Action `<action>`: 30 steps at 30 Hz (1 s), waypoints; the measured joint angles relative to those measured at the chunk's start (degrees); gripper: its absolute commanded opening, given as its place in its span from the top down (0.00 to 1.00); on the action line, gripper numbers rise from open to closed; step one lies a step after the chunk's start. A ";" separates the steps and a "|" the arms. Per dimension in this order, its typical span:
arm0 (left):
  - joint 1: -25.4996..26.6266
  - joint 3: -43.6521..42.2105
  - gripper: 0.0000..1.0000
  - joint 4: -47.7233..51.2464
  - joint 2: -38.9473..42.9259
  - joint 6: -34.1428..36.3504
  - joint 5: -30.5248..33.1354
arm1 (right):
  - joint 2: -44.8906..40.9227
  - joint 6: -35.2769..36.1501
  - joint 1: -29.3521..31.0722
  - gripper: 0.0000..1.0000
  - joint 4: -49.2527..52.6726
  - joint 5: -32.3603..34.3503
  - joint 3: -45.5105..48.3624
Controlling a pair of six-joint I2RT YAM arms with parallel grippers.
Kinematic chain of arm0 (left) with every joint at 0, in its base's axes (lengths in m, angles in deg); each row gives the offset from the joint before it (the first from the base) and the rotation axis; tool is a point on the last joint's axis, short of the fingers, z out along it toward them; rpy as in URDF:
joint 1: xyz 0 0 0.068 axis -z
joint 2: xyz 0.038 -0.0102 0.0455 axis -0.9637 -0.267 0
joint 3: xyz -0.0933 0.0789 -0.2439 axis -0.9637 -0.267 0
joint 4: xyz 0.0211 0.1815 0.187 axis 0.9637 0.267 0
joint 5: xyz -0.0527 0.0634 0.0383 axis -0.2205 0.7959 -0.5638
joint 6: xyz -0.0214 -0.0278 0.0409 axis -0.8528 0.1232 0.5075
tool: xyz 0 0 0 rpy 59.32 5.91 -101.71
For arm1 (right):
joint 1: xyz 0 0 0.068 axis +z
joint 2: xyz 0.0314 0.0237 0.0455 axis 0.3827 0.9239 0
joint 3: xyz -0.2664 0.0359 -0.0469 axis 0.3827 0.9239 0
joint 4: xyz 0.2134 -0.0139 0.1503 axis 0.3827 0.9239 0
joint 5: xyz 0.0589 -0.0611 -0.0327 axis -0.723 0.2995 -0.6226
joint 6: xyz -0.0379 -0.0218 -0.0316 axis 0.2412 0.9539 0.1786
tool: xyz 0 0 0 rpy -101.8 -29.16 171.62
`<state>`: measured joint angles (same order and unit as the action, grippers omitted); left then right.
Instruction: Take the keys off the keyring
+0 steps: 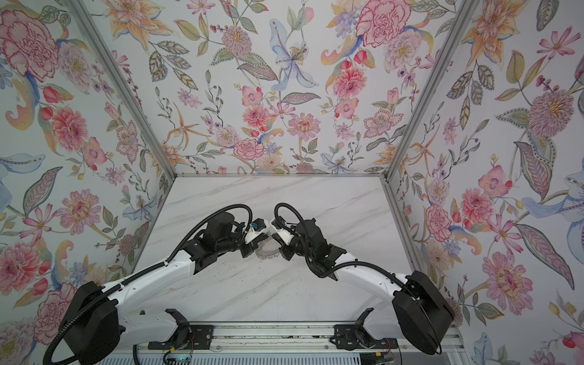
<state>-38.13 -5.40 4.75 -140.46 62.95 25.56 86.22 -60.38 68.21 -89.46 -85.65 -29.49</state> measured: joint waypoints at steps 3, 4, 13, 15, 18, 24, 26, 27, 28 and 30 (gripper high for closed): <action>0.00 0.00 0.99 0.07 0.00 0.39 0.11 | -1.03 0.50 1.11 1.00 -0.72 3.50 0.96; 0.00 0.00 0.99 0.11 0.00 0.44 0.22 | -1.44 0.68 1.49 1.00 -1.03 4.70 1.29; -0.02 -0.02 0.99 0.50 -0.02 0.59 1.42 | -2.91 2.84 3.58 1.00 -3.63 10.60 3.21; -0.11 -0.28 0.99 -0.04 -0.02 0.57 1.36 | -2.91 3.06 3.72 1.00 -3.82 11.10 3.21; -0.42 -0.44 1.00 -0.61 -0.35 0.50 0.83 | -2.91 3.28 3.82 1.00 -3.82 11.74 3.21; -1.09 -0.72 1.00 -1.84 -1.70 0.22 -0.98 | -2.91 3.67 3.82 1.00 -3.96 13.20 3.61; -1.20 -1.14 1.00 -2.47 -1.70 -0.09 -1.64 | -2.91 3.67 3.96 1.00 -4.00 13.70 3.63; -1.27 -1.25 1.00 -2.80 -1.70 -0.24 -1.79 | -2.91 3.69 4.11 1.00 -4.02 14.03 3.63; -1.31 -1.29 1.00 -2.99 -1.73 -0.28 -1.84 | -2.91 3.69 4.15 1.00 -4.02 14.25 3.65; -1.40 -1.29 1.00 -3.26 -1.75 -0.42 -2.03 | -2.91 3.67 4.20 1.00 -4.28 14.73 3.65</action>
<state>-39.53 -6.69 1.49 -142.21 62.53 23.53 83.31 -56.71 72.41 -93.74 -70.91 -25.84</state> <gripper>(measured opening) 0.060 0.047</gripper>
